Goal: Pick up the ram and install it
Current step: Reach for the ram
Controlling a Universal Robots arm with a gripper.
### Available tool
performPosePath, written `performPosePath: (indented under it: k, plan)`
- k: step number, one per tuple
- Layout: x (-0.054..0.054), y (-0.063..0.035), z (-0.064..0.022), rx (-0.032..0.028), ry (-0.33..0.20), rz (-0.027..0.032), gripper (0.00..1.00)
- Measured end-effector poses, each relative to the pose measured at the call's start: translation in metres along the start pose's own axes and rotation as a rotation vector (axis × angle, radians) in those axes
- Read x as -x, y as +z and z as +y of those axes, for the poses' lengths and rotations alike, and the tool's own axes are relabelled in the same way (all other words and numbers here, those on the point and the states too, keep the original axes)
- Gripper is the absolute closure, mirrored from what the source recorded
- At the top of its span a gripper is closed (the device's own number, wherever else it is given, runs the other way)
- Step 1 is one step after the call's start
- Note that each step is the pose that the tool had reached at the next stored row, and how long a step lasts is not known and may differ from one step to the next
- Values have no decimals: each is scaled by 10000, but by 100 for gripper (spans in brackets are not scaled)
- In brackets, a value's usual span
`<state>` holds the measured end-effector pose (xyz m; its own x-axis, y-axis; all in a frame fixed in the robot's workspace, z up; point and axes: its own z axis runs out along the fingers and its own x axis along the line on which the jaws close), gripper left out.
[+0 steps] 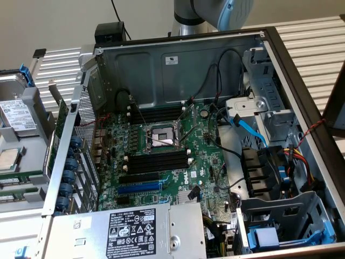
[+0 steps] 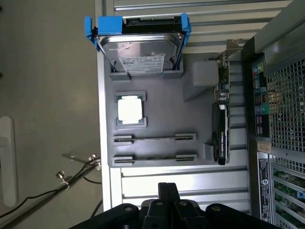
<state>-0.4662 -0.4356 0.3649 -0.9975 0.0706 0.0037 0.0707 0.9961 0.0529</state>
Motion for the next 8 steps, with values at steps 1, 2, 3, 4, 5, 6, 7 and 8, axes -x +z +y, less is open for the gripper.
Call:
performPosePath:
  k: [1, 2, 3, 4, 5, 6, 7, 8]
  plan:
    - [-7, 1, 2, 0, -1, 0, 89]
    - [-13, 3, 5, 1, -3, -1, 89]
    - [-19, 5, 10, 1, -5, 0, 89]
    - [-24, 8, 17, 1, -7, 0, 89]
    - [-28, 11, 25, 0, -9, 0, 89]
    - [-32, 15, 32, 1, -10, -1, 89]
    - [-37, 18, 36, 2, -11, -2, 89]
    - [-40, 19, 41, 1, -11, -2, 89]
